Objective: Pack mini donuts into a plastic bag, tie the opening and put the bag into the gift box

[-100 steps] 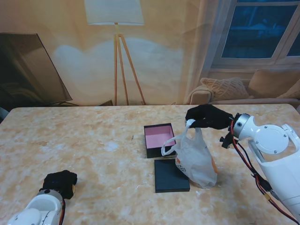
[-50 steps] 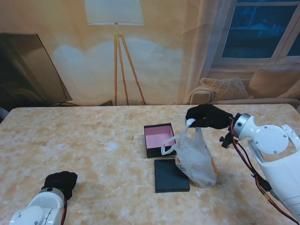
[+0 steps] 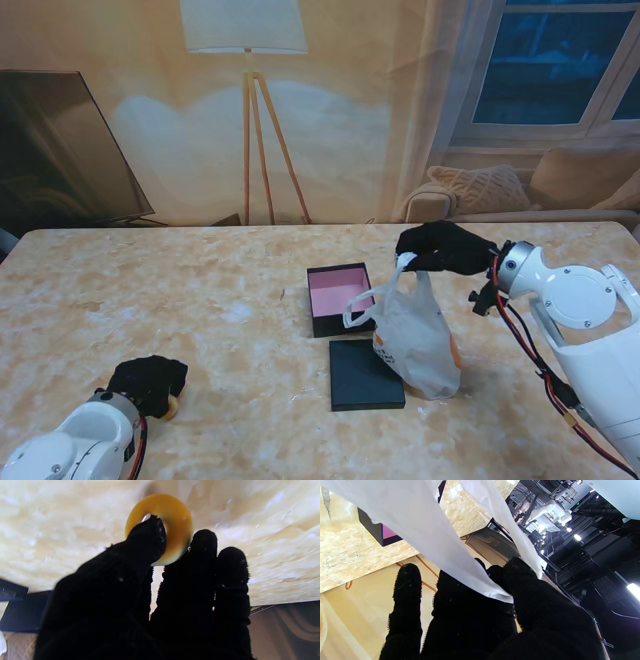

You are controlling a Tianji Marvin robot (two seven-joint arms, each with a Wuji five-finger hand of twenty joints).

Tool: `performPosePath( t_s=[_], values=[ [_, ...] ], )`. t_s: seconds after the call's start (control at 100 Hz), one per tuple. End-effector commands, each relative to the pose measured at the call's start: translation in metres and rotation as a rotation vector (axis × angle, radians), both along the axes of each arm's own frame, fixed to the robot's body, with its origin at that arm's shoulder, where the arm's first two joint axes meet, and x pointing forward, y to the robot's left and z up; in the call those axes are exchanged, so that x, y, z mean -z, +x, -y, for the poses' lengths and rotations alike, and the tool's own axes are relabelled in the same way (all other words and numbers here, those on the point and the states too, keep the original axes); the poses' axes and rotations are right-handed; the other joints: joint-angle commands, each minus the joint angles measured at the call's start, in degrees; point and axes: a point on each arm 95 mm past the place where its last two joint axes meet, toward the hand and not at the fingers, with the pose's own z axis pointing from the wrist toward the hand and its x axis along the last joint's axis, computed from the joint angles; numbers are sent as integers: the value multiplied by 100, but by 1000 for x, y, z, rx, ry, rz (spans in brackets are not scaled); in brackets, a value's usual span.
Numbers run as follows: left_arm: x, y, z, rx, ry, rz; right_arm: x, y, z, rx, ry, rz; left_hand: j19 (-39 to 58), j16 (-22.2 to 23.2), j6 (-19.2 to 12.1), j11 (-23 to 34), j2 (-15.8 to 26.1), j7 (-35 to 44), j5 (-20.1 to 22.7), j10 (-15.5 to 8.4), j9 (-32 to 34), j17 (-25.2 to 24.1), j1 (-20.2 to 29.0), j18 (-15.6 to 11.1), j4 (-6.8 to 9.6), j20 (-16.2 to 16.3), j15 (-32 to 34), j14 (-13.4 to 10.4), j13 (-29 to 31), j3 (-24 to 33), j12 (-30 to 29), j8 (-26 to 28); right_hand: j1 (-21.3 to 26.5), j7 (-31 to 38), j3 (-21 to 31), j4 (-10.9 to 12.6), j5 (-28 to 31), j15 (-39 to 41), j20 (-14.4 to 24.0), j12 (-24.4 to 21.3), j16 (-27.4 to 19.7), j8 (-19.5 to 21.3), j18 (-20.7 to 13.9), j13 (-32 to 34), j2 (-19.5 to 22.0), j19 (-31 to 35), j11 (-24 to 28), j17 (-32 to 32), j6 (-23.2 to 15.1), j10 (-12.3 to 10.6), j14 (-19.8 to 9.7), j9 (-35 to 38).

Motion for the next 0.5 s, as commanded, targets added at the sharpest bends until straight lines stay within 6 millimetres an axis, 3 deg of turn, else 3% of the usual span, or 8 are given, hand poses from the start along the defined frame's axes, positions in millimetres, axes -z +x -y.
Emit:
performPosePath(
  t_s=[0.0, 0.23, 0.49],
  values=[
    [-15, 8, 7, 22, -20, 20, 3, -4, -4, -13, -5, -11, 75, 38, -169, 138, -65, 315, 162, -23, 196, 15, 266, -28, 54, 90, 103, -16, 101, 336, 25, -27, 1336, 1301, 1900, 328, 159, 106, 96, -5, 99, 573, -11, -31, -245, 82, 133, -46, -2288, -349, -62, 40],
    [-51, 41, 35, 125, -117, 68, 4, -5, -4, -15, -11, -11, 85, 108, -163, 182, -43, 314, 141, -10, 161, 5, 265, -21, 53, 110, 117, -8, 77, 330, 49, 12, 1336, 1301, 1907, 327, 159, 108, 96, -4, 100, 572, -15, -29, -250, 81, 135, -48, -2288, -349, -65, 44],
    [-86, 92, 95, 151, -380, 120, 4, -6, -4, -12, -19, -9, 173, 158, -130, 233, -30, 327, 111, 11, 121, -26, 263, 26, 45, 148, 154, 24, 73, 377, 64, 42, 1333, 1298, 1908, 324, 164, 109, 96, -2, 100, 569, -12, -30, -253, 78, 135, -53, -2286, -347, -66, 44]
  ],
)
